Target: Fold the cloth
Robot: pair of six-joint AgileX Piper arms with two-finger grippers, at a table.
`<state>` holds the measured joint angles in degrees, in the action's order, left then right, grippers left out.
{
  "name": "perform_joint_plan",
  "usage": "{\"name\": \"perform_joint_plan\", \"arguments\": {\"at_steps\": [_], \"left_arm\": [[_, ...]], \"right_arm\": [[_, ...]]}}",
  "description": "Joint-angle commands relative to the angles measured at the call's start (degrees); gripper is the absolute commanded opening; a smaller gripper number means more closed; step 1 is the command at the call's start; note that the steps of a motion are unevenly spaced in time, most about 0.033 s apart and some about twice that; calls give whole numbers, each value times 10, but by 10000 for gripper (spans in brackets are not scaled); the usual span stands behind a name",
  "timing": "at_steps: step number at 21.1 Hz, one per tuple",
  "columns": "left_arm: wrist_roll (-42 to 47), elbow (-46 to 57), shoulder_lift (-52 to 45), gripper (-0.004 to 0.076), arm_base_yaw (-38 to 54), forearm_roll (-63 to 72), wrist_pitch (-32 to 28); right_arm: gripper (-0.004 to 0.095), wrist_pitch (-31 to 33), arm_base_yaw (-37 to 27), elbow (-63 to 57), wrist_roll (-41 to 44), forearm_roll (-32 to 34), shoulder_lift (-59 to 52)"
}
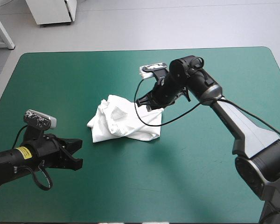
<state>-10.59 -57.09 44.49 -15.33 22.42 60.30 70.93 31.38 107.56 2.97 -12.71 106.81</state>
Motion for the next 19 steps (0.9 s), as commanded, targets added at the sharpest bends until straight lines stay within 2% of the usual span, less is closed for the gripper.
{"name": "perform_joint_plan", "arguments": {"at_steps": [1, 4, 6, 9, 15, 19], "left_arm": [[1, -14, -2, -9, -1, 19, -32], [1, -14, -2, -9, -1, 19, -32], [1, -14, -2, -9, -1, 19, -23], [2, -14, -2, -9, -1, 19, -21], [2, -14, -2, -9, -1, 19, -24], [2, -14, -2, -9, -1, 18, -27]], "right_arm": [[391, -26, -28, -42, -13, -17, -53], [393, -60, -44, -73, -30, -52, -56], [434, -106, -56, -107, -50, -95, -52], [494, -112, -61, -137, -52, -102, -28], [484, -134, -61, -138, -57, -105, 22], [484, -134, -61, -138, -67, -133, 46]]}}
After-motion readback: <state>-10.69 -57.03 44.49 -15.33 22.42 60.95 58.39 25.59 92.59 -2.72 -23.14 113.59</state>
